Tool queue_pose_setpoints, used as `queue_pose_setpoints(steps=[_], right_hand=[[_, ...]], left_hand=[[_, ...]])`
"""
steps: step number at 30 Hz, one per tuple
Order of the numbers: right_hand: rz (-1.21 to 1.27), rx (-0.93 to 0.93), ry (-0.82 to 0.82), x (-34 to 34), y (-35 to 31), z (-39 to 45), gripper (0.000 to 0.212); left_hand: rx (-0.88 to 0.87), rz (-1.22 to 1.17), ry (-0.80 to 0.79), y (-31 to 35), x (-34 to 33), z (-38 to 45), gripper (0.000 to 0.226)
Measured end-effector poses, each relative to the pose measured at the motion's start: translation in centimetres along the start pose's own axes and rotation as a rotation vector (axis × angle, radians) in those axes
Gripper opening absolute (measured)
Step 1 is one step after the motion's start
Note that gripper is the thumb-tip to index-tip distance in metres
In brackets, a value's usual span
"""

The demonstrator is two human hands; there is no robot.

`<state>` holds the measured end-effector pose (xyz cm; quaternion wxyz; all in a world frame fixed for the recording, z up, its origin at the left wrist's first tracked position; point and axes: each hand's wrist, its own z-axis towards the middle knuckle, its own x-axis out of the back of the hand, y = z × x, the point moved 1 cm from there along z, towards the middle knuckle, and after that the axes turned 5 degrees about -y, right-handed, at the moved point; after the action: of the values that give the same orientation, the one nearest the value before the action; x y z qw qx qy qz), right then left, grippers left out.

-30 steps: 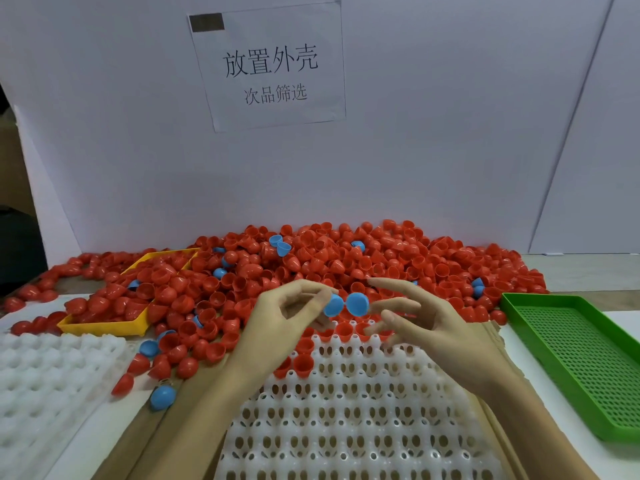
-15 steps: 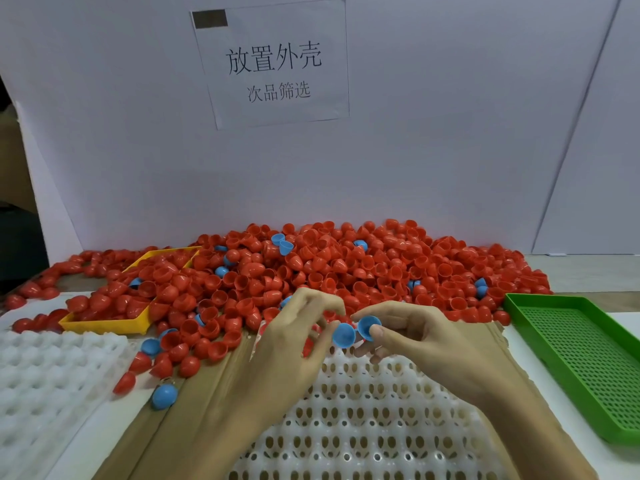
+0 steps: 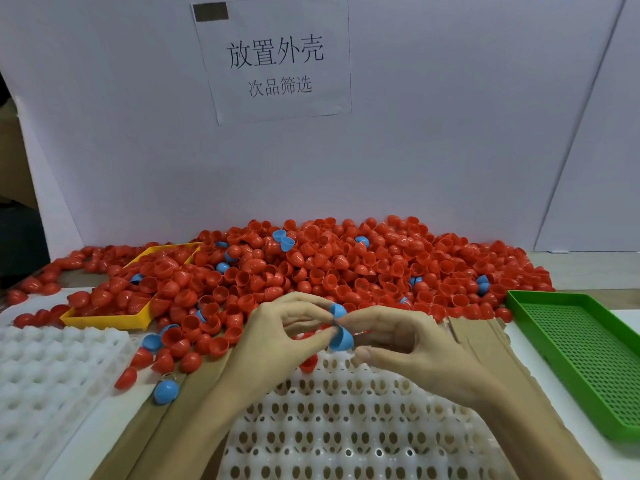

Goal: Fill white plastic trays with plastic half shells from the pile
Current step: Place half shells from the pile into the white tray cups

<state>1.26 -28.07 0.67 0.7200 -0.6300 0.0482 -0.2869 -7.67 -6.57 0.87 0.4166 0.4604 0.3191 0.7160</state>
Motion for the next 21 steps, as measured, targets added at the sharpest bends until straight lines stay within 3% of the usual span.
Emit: queue_pose_setpoints(steps=[2, 4, 11, 14, 21], right_hand=[[0.005, -0.008, 0.016, 0.2, 0.0, 0.0, 0.037], [-0.008, -0.026, 0.101, 0.9, -0.1, -0.2, 0.032], [0.001, -0.073, 0.325, 2.4, 0.0, -0.8, 0.023], [0.002, -0.089, 0.331, 2.4, 0.1, -0.7, 0.022], [-0.009, -0.097, 0.342, 2.4, 0.2, -0.8, 0.021]], left_hand=[[-0.063, 0.129, 0.072, -0.6, 0.1, 0.1, 0.017], [-0.166, 0.455, 0.122, -1.2, -0.1, 0.0, 0.013], [-0.256, 0.918, -0.139, -1.7, -1.7, -0.7, 0.009], [-0.258, 0.95, -0.15, -1.7, -1.6, -0.8, 0.005], [-0.218, 0.739, -0.157, -2.0, -1.5, -0.6, 0.019]])
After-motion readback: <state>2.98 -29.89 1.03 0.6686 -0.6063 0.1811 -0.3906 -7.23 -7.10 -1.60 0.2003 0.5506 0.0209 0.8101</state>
